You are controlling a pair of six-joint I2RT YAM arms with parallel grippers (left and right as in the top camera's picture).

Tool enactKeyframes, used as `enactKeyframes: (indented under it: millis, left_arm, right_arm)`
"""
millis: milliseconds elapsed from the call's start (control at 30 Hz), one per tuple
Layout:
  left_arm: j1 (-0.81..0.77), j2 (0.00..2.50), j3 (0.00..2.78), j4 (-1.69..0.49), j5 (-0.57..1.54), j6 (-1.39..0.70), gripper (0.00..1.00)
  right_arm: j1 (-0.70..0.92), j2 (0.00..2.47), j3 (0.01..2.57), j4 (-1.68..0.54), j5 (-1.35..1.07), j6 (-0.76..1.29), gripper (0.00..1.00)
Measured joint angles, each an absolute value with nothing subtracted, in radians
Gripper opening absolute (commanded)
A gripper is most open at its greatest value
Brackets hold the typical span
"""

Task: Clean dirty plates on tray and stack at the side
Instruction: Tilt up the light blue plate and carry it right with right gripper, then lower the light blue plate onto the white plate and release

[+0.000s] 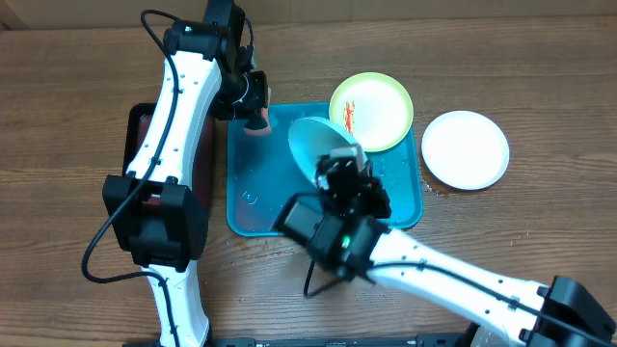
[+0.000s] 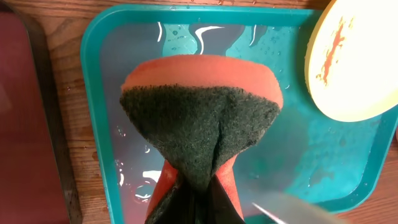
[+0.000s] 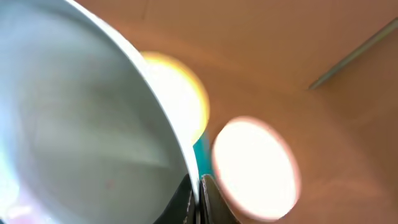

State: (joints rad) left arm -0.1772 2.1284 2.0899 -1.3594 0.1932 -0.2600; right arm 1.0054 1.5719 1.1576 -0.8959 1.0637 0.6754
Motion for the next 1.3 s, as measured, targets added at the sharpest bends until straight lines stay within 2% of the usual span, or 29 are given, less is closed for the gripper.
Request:
enactKeyframes:
  millis: [300, 467, 633, 800, 967, 1300]
  left_arm:
    - [-0.223, 2.128, 2.09, -1.365, 0.143, -0.26, 0.04]
    - [-0.242, 2.128, 2.09, -1.365, 0.133, -0.26, 0.04]
    - [-0.249, 2.128, 2.09, -1.365, 0.126, -0.26, 0.04]
    - [-0.255, 2.128, 2.09, -1.365, 0.115, -0.26, 0.04]
    - [-0.26, 2.128, 2.09, -1.365, 0.115, -0.26, 0.04]
    - [-0.267, 2.128, 2.09, -1.362, 0.114, -0.26, 0.04]
  right_arm:
    - [0.697, 1.572, 1.158, -0.823, 0.416, 0.665, 0.04]
    - [0.505, 1.572, 1.158, -0.813, 0.139, 0.638, 0.04]
    - [0.241, 1.572, 1.158, -0.82, -0.093, 0.619, 0.04]
    - [0.039, 1.572, 1.158, -0.841, -0.166, 0.612, 0.04]
    - [-0.134, 1.572, 1.158, -0.841, -0.131, 0.607, 0.04]
    - [-0.276, 1.572, 1.094, -0.795, 0.02, 0.602, 0.05]
